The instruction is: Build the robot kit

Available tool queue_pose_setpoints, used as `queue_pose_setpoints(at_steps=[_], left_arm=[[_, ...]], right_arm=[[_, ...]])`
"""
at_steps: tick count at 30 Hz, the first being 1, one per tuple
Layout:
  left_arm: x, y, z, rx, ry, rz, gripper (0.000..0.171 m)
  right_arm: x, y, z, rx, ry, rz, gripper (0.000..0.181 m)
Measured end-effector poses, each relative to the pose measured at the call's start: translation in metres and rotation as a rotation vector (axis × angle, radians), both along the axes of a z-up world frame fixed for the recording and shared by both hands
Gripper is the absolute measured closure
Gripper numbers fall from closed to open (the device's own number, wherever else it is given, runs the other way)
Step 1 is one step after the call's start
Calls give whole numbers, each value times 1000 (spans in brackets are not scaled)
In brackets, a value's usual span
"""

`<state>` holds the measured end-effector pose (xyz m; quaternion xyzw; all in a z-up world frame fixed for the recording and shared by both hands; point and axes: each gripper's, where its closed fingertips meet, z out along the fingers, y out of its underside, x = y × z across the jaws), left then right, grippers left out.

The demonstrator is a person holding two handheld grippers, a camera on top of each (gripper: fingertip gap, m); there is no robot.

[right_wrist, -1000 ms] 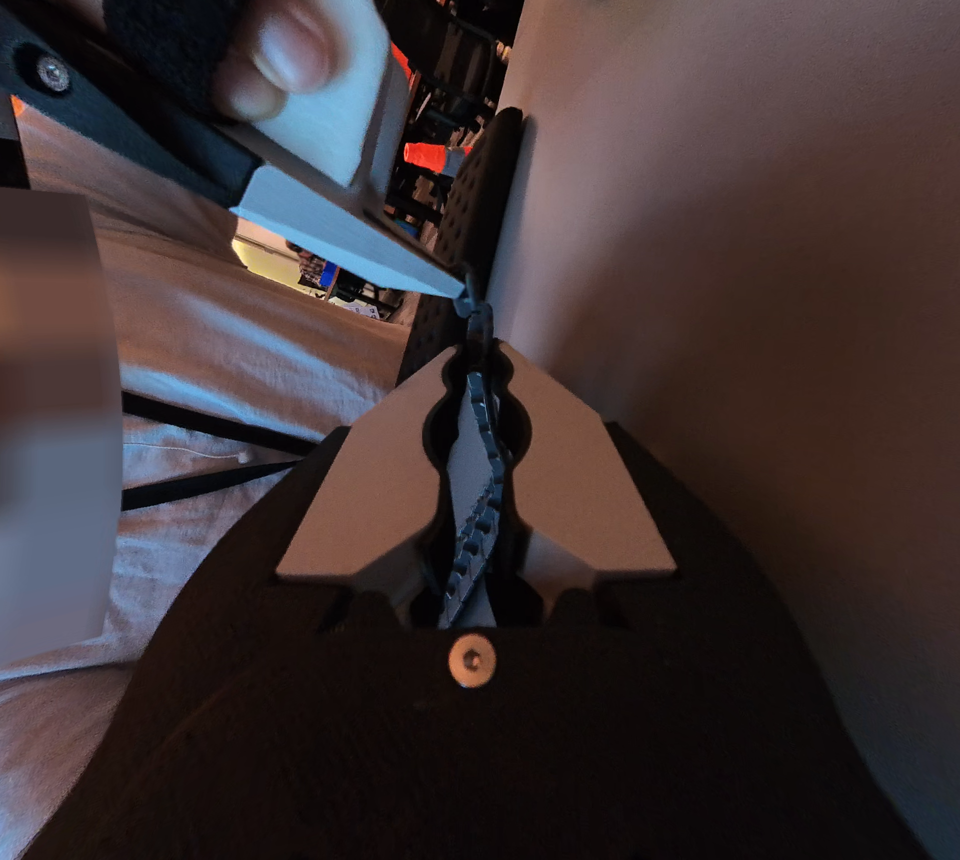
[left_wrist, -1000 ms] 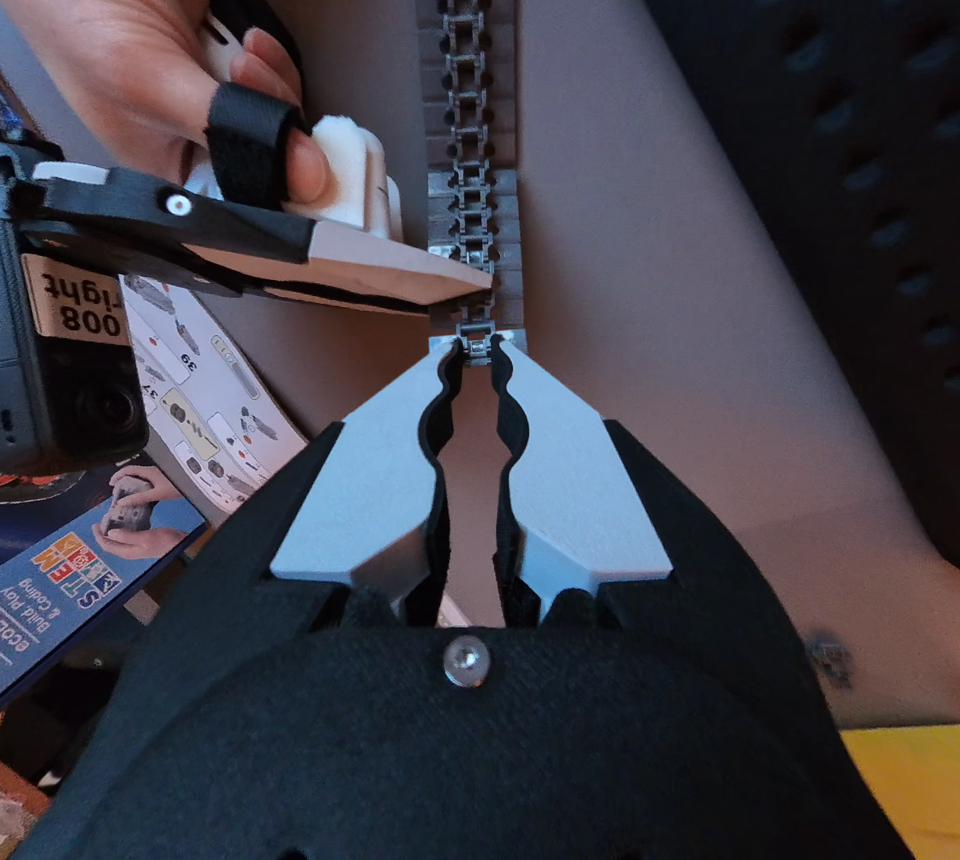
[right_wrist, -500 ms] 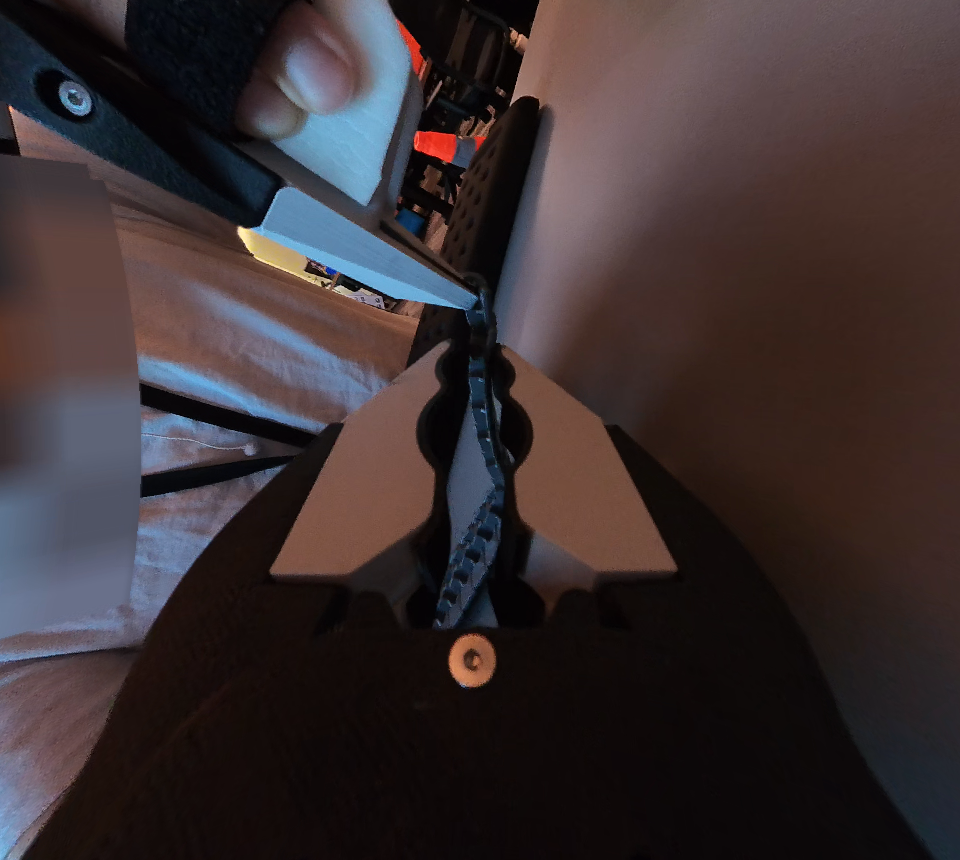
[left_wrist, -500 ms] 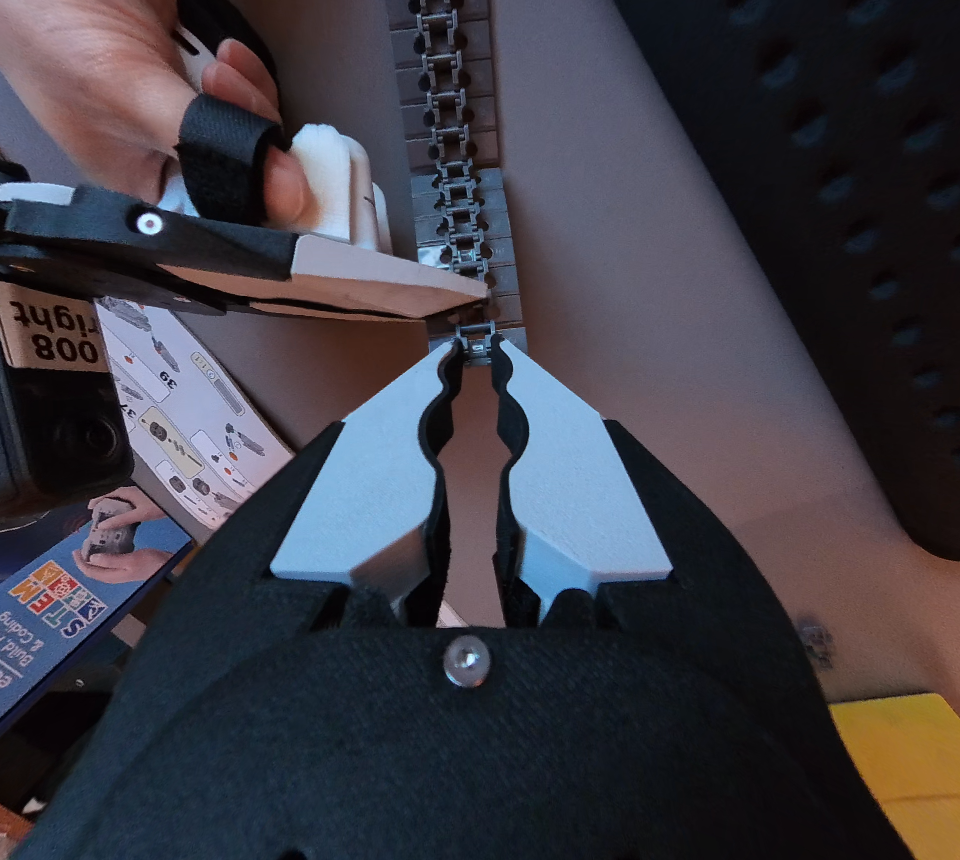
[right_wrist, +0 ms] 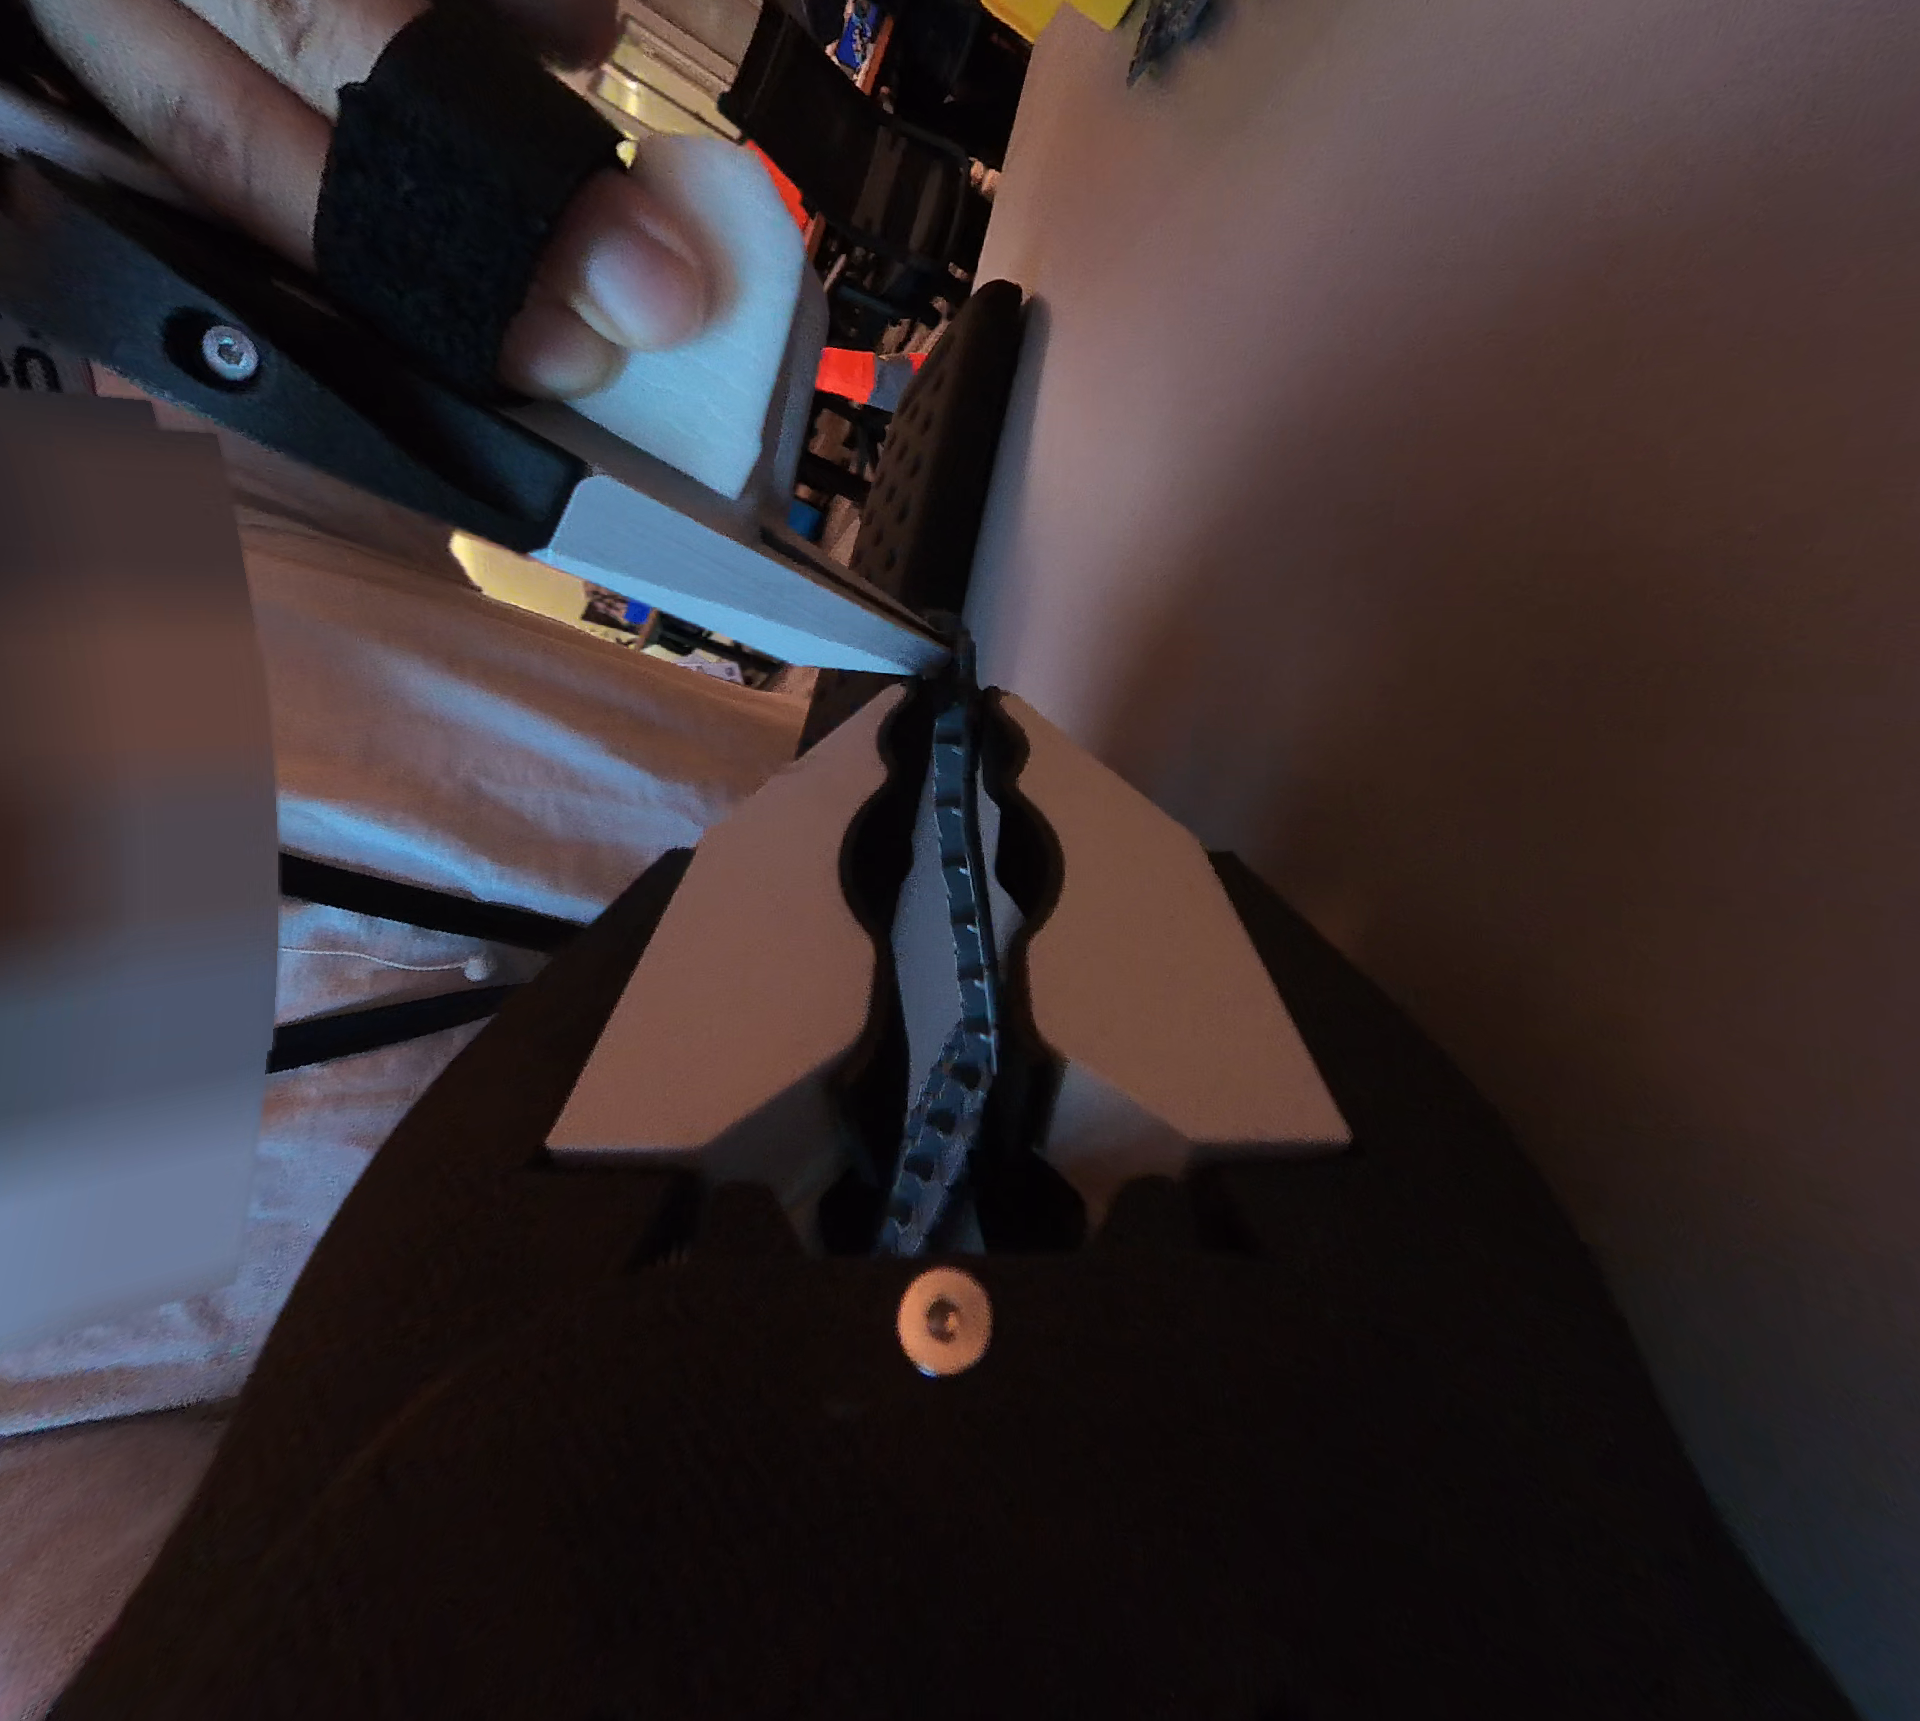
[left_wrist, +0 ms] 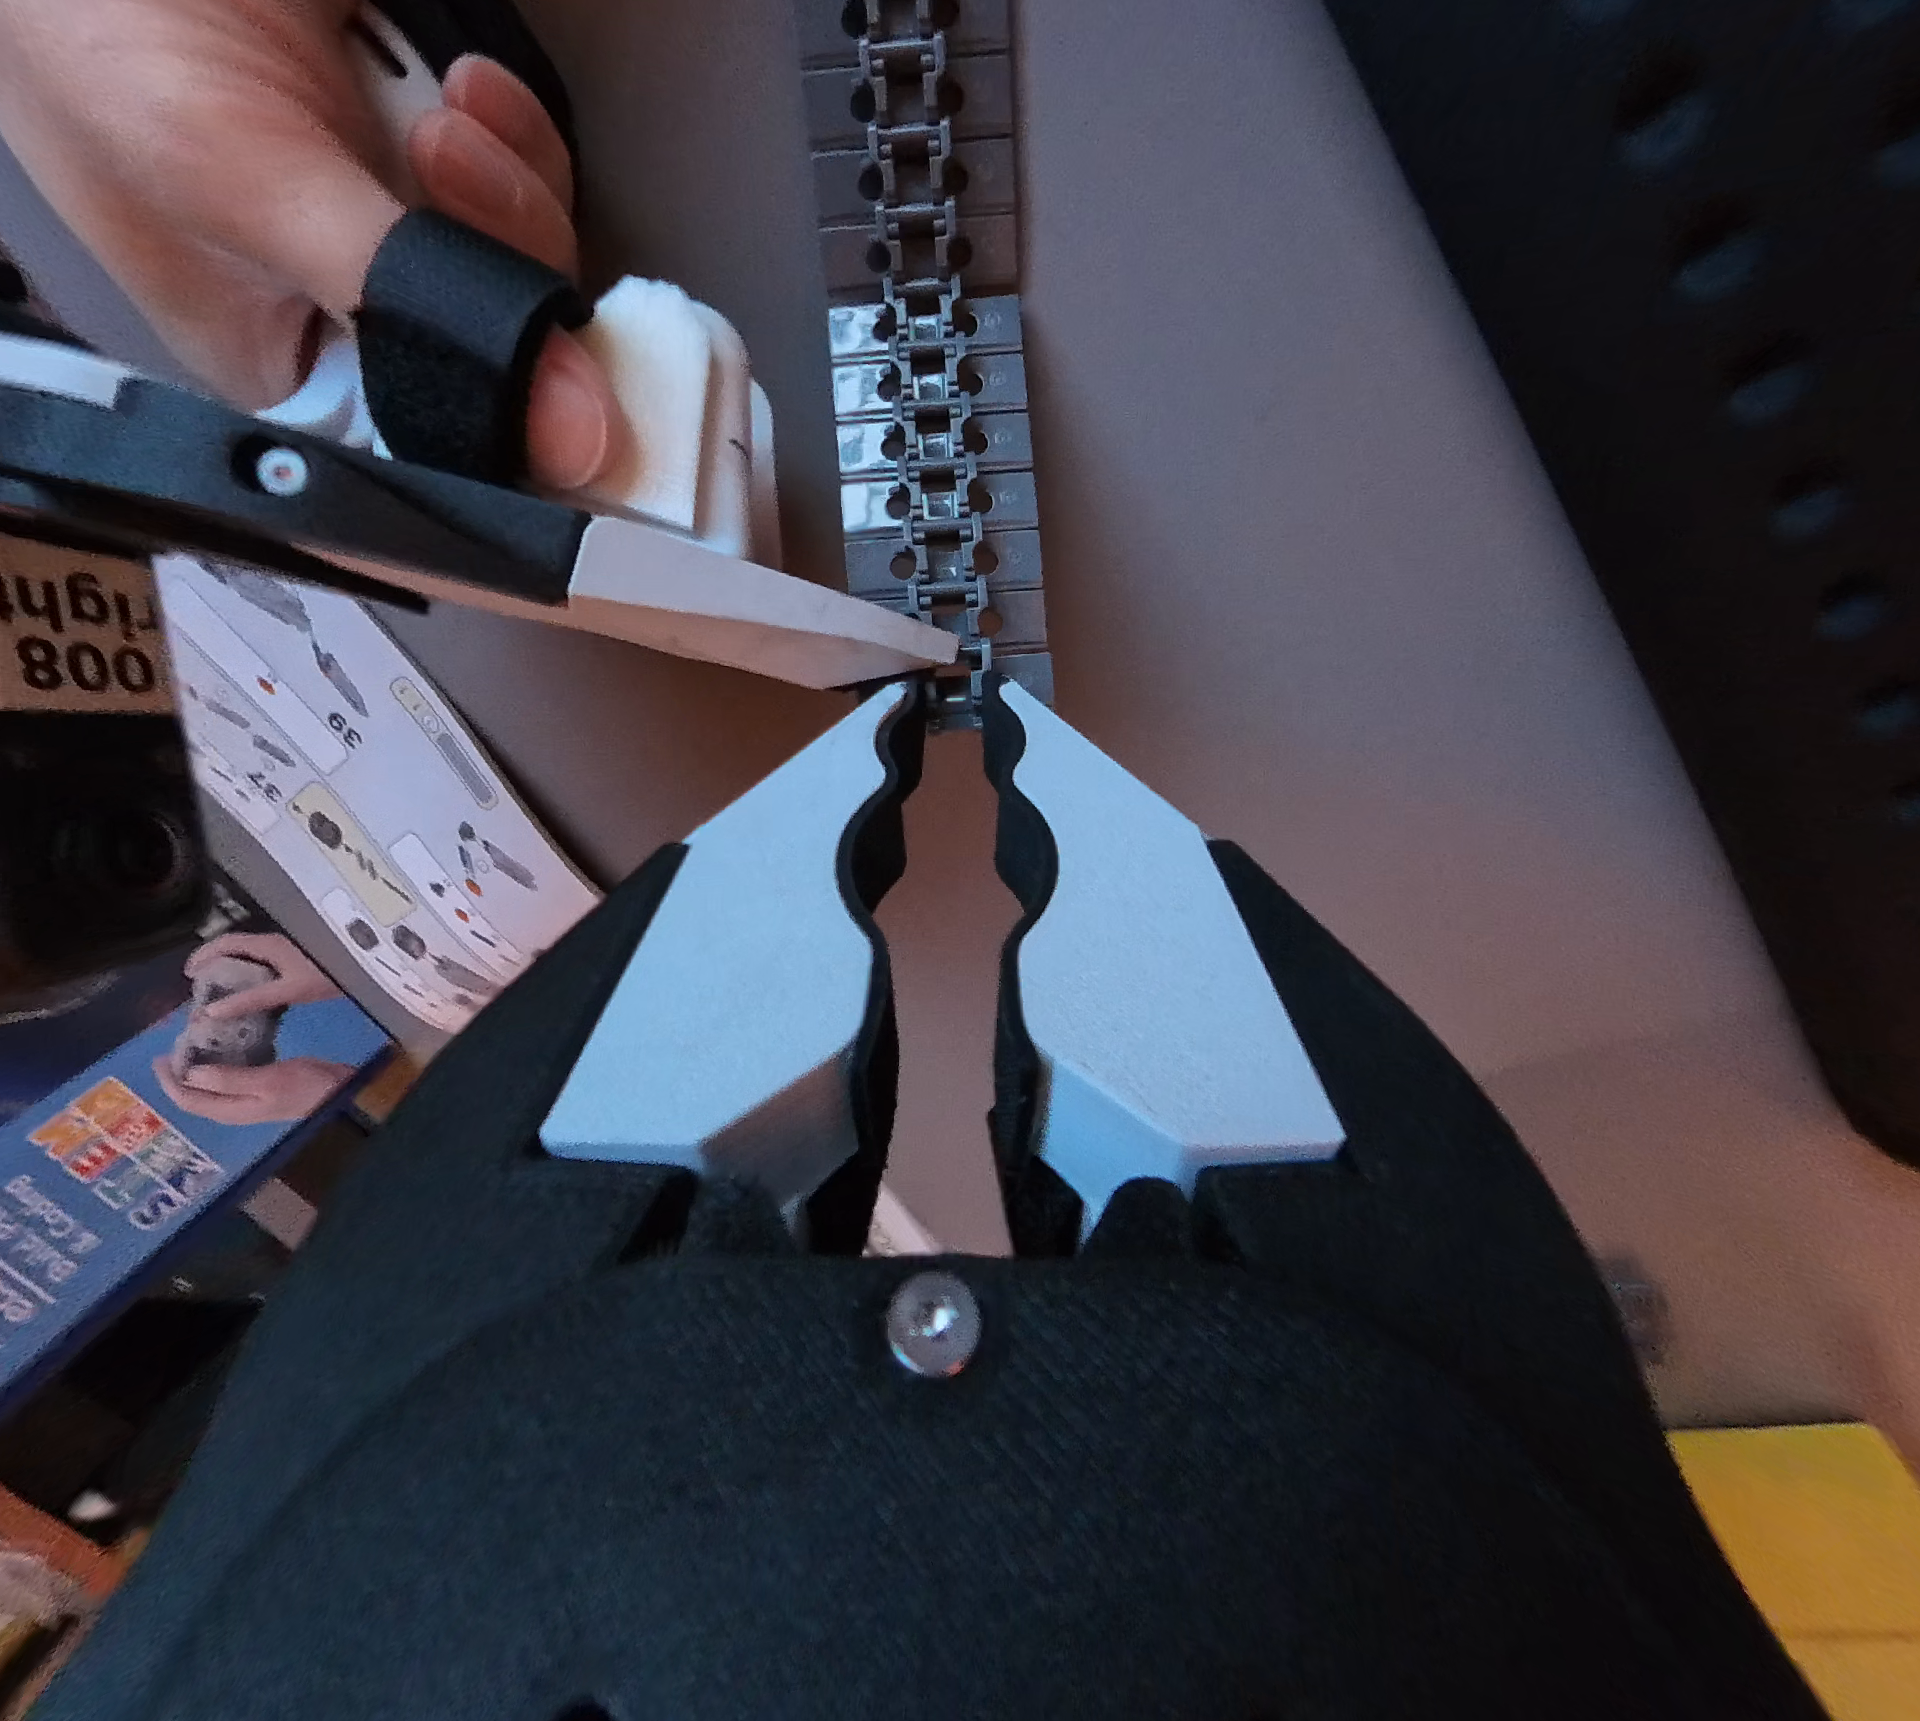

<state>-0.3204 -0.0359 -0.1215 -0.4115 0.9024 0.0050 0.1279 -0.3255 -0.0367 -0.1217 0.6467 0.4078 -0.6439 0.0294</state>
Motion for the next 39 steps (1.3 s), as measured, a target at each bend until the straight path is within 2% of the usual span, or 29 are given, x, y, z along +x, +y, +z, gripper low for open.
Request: queue_pose_setpoints(at_steps=[2, 4, 6, 8, 9, 11, 12, 13, 17, 22, 24, 26, 31, 39], left_arm=[[-1, 3, 1, -40, -18, 133, 161], [1, 15, 8, -112, -108, 372, 144], [-1, 19, 15, -319, -268, 642, 144], [-6, 31, 21, -550, -508, 920, 130], [-7, 34, 26, -700, -635, 1033, 132], [-6, 38, 39, -994, -908, 1176, 135], [-5, 36, 40, -1089, -985, 1208, 140], [-5, 33, 35, -1117, -1018, 1241, 143], [0, 31, 17, -1018, -1113, 1301, 139], [14, 31, 32, -1110, -1236, 1181, 154], [12, 31, 33, -1057, -1244, 1159, 164], [12, 30, 32, -1005, -1240, 1134, 165], [12, 22, 33, -1004, -1246, 1095, 165], [14, 14, 33, -754, -1230, 986, 165]], right_arm=[[0, 1, 0, 1, 1, -13, 175], [0, 4, 5, -5, 31, -27, 174], [2, 8, 9, -2, 65, -58, 175], [4, 11, 11, 9, 82, -81, 175], [3, 13, 13, 20, 96, -92, 175], [2, 16, 14, 46, 111, -115, 175], [1, 19, 16, 55, 122, -133, 175], [0, 21, 18, 59, 135, -148, 175], [3, 31, 28, 80, 209, -218, 175], [4, 33, 31, 118, 240, -247, 174], [5, 33, 33, 120, 257, -250, 175], [5, 32, 33, 120, 260, -241, 175], [5, 24, 35, 133, 271, -202, 175], [6, 16, 35, 179, 276, -161, 175]])
